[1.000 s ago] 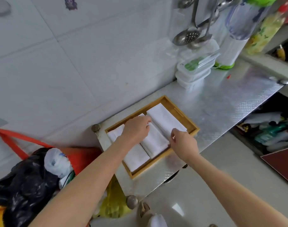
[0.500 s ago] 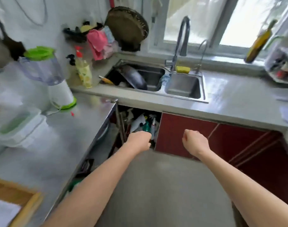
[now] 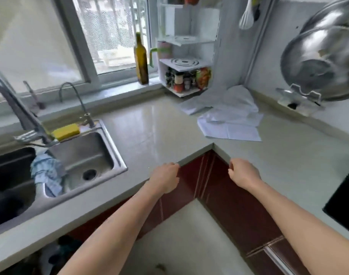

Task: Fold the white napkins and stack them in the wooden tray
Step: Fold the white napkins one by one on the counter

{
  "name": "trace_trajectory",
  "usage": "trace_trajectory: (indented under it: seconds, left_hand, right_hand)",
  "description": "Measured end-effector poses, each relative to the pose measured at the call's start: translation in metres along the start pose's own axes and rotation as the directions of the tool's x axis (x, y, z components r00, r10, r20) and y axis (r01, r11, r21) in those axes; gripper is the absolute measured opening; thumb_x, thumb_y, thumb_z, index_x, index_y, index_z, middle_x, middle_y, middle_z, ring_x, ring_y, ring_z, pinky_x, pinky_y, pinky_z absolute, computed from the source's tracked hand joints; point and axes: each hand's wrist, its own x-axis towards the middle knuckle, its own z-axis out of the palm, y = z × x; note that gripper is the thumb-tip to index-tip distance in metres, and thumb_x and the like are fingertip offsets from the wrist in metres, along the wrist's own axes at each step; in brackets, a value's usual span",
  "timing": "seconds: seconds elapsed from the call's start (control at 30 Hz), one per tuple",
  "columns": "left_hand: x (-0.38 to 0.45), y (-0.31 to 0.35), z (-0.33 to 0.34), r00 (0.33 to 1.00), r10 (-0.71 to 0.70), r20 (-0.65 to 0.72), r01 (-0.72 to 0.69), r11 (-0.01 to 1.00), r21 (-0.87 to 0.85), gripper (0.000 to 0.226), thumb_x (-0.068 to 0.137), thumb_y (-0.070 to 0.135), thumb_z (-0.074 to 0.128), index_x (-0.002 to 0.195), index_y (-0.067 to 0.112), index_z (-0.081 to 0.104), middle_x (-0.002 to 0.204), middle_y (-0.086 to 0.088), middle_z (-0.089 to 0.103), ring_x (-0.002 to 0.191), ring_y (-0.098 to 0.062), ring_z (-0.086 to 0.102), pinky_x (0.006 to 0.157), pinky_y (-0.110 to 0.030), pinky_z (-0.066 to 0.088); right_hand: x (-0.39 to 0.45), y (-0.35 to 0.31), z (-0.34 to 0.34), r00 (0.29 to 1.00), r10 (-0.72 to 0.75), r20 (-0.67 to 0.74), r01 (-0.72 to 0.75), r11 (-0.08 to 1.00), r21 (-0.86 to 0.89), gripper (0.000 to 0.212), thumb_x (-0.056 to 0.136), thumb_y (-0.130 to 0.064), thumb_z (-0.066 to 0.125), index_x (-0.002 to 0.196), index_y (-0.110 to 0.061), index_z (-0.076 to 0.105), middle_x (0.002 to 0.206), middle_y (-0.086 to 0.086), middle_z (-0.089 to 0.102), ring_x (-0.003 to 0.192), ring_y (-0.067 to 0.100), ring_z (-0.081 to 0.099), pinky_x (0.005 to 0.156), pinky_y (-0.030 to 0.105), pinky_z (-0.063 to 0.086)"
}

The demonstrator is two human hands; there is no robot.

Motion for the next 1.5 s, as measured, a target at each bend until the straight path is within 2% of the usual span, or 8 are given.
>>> trace_trajectory:
  seconds: [0.4,0.8,0.97,1.07,1.17,1.23,1.33,1.5]
  left_hand:
    - [0.233,0.004,-0.030,0.970,0.220,0.107,-0.232,0.966,0.113,0.042,0.094,0.025,0.052,0.134,0.014,0.044,0.136,-0.004,0.047,0.124,-0.025,0.045,0.101,-0.039,0.041]
    - [0.377,0.032,0.005,0.973,0.134,0.187,-0.143,0.989,0.035,0.058,0.092,0.023,0.056,0.145,0.016,0.034,0.146,-0.004,0.039,0.137,-0.023,0.032,0.109,-0.035,0.035]
    - [0.394,0.042,0.028,0.965,0.158,0.208,-0.183,0.978,0.104,0.075,0.094,0.037,0.054,0.153,0.016,0.013,0.157,-0.004,0.020,0.147,-0.025,0.011,0.120,-0.036,0.013]
    - [0.408,0.048,0.030,0.971,0.159,0.180,-0.178,0.979,0.096,0.081,0.095,0.047,0.050,0.154,0.016,0.005,0.159,-0.004,0.016,0.148,-0.024,0.004,0.121,-0.037,0.001]
    - [0.424,0.053,0.020,0.985,0.146,0.093,-0.140,0.988,-0.066,0.063,0.096,0.042,0.049,0.150,0.019,0.027,0.154,0.001,0.031,0.147,-0.020,0.014,0.121,-0.037,0.003]
    - [0.436,0.056,0.003,0.990,0.133,-0.047,-0.140,0.971,-0.193,0.030,0.095,0.021,0.049,0.123,0.020,0.060,0.130,0.002,0.058,0.132,-0.019,0.041,0.114,-0.031,0.016]
    - [0.456,0.059,-0.039,0.980,0.047,-0.195,-0.106,0.946,-0.308,0.020,0.093,0.008,0.047,0.076,0.013,0.056,0.074,-0.008,0.061,0.080,-0.032,0.057,0.071,-0.031,0.032]
    - [0.478,0.067,-0.125,0.931,0.073,-0.359,-0.203,0.918,-0.341,0.020,0.084,0.000,0.048,0.087,0.009,0.066,0.074,-0.008,0.065,0.071,-0.030,0.060,0.060,-0.038,0.045]
  right_hand:
    - [0.162,0.063,0.005,0.980,0.165,0.111,-0.159,0.985,-0.063,0.038,0.087,-0.005,0.045,0.125,-0.012,0.049,0.128,0.008,0.049,0.112,0.030,0.053,0.089,0.035,0.046]
    - [0.343,0.124,0.049,0.935,-0.208,0.286,0.301,0.894,-0.333,0.047,0.083,0.000,0.050,0.126,-0.016,0.041,0.124,0.006,0.044,0.113,0.026,0.048,0.090,0.035,0.037]
    - [0.370,0.133,0.059,0.914,-0.294,0.281,0.367,0.894,-0.257,0.033,0.086,-0.001,0.043,0.115,-0.014,0.049,0.119,0.007,0.050,0.110,0.027,0.050,0.084,0.034,0.037]
    - [0.382,0.128,0.048,0.957,-0.260,0.131,0.269,0.962,-0.053,0.025,0.090,-0.003,0.039,0.108,-0.010,0.054,0.111,0.007,0.052,0.103,0.028,0.052,0.076,0.035,0.037]
    - [0.394,0.119,0.023,0.971,-0.237,-0.029,0.238,0.963,0.128,0.014,0.093,-0.004,0.039,0.095,-0.009,0.052,0.098,0.006,0.050,0.083,0.025,0.049,0.065,0.033,0.032]
    - [0.403,0.114,0.000,0.967,-0.230,-0.107,0.248,0.945,0.212,0.012,0.093,-0.003,0.038,0.087,-0.009,0.047,0.091,0.004,0.045,0.074,0.025,0.043,0.062,0.033,0.028]
    - [0.418,0.113,-0.042,0.947,-0.288,-0.140,0.312,0.926,0.211,0.010,0.092,-0.013,0.044,0.083,-0.011,0.042,0.089,0.000,0.042,0.075,0.025,0.045,0.063,0.034,0.032]
    - [0.440,0.124,-0.115,0.974,-0.215,0.070,0.218,0.976,-0.030,0.015,0.090,-0.020,0.058,0.100,-0.009,0.055,0.102,0.008,0.057,0.095,0.027,0.055,0.072,0.033,0.040]
